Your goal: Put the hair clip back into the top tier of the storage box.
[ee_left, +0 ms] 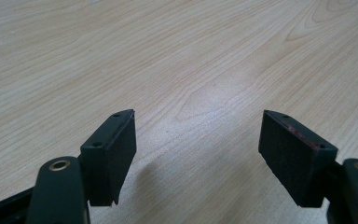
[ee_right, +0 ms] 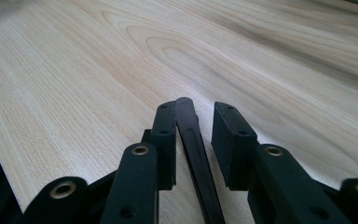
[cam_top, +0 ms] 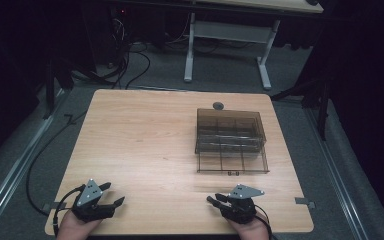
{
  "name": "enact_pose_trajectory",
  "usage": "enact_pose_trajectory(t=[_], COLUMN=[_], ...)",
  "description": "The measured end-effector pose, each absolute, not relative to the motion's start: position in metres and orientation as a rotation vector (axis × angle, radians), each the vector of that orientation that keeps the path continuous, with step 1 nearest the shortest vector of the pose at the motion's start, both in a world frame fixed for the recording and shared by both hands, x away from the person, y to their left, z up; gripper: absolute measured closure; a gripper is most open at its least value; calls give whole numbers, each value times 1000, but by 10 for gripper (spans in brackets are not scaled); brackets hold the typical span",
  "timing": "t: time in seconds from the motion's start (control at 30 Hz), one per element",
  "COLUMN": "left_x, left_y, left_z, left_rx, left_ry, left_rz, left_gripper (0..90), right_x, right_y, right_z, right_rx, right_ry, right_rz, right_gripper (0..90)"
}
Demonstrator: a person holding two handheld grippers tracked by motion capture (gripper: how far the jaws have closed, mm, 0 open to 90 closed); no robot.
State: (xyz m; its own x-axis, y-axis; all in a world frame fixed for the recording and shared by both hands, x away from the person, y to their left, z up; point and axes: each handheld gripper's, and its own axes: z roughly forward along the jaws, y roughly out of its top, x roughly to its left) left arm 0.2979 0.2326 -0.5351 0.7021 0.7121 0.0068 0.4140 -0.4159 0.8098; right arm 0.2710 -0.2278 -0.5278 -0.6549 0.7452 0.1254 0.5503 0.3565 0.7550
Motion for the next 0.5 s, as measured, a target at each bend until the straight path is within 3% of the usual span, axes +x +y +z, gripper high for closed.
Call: enact_pose_trajectory(t=[0.5], left_x=[298], left_y=[232], left_z=[-535], left_rx=[2071], left_ry=[860], left_rz=[444], left_gripper=[280], right_x=[273], right_y=[-225], right_z=[-531], right_rx=[1155], right_ry=[2404], right_rz=[1160], right_gripper=[762])
